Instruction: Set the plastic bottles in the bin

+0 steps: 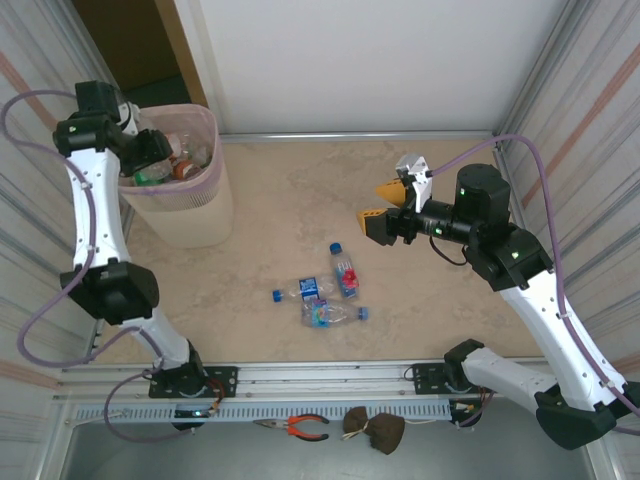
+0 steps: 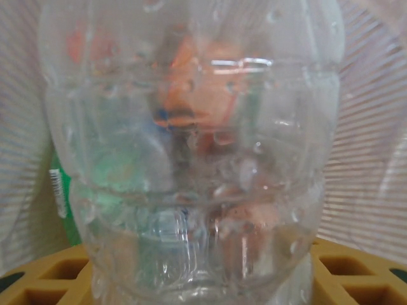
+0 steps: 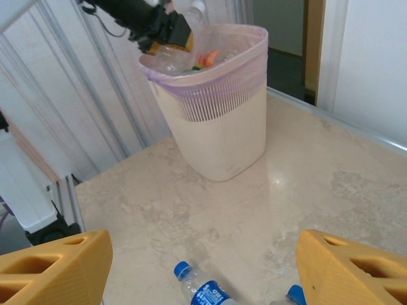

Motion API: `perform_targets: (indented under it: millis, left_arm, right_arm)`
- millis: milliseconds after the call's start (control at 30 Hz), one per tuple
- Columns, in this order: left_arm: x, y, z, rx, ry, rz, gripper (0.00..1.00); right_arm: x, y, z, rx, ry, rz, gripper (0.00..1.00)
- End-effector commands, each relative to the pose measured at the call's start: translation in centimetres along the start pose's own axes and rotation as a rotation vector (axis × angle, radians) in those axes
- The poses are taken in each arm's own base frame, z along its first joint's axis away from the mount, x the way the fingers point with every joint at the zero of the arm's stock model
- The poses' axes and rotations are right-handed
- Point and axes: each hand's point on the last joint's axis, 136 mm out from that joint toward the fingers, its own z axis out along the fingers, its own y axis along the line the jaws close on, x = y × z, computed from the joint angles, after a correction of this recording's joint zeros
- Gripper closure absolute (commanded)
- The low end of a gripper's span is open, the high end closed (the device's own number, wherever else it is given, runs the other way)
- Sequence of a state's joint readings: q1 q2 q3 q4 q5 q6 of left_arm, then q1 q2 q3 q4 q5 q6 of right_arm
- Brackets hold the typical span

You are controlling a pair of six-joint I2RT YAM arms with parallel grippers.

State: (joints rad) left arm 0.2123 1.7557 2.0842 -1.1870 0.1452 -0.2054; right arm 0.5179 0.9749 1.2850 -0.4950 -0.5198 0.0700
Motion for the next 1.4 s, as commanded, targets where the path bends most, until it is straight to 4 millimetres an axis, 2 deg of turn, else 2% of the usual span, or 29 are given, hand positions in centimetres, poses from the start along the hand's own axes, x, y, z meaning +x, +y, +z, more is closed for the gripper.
perform_targets:
  millis: [0,167,267,333,567,800,967,1067,1167,1367]
  left_arm:
    - [1.4,0.1,1.6,0.017,0.083,0.022,0.43]
    - [2.9,0.3,4.4,0.033,0.172,0.007,0.41]
    - [3.5,0.7,5.2,0.017,0.194,0.005,0.35]
    - [3.4,0.9,5.1,0.007,0.19,0.006,0.32]
    - [1.6,0.5,2.0,-0.006,0.085,0.01,0.21]
    - [-0.1,0.1,-1.4,-0.011,-0.011,0.018,0.18]
    - [-1.0,-0.2,-2.8,-0.006,-0.058,0.028,0.19]
    - [-1.6,-0.6,-3.2,0.01,-0.077,0.034,0.23]
    - [-2.0,-1.2,-2.9,0.043,-0.081,0.043,0.35]
    - [-2.1,-3.6,-0.6,0.188,-0.043,0.065,0.54]
  right_arm:
    - [-1.2,0.7,-0.2,-0.019,-0.035,-0.019,0.25]
    - [-1.2,0.7,-0.2,-0.018,-0.033,-0.02,0.25]
    - [-1.2,0.7,-0.3,-0.021,-0.035,-0.021,0.25]
    - [-1.2,0.7,-0.4,-0.019,-0.036,-0.022,0.25]
    - [-1.2,0.8,-0.5,-0.019,-0.038,-0.026,0.25]
    - [-1.1,0.9,-0.6,-0.018,-0.038,-0.026,0.25]
    - [-1.1,0.9,-0.7,-0.018,-0.04,-0.026,0.25]
    - [-1.1,0.9,-0.8,-0.017,-0.042,-0.028,0.25]
    - [-1.0,0.9,-0.8,-0.015,-0.042,-0.028,0.25]
    - [-1.0,0.9,-0.8,-0.015,-0.044,-0.027,0.25]
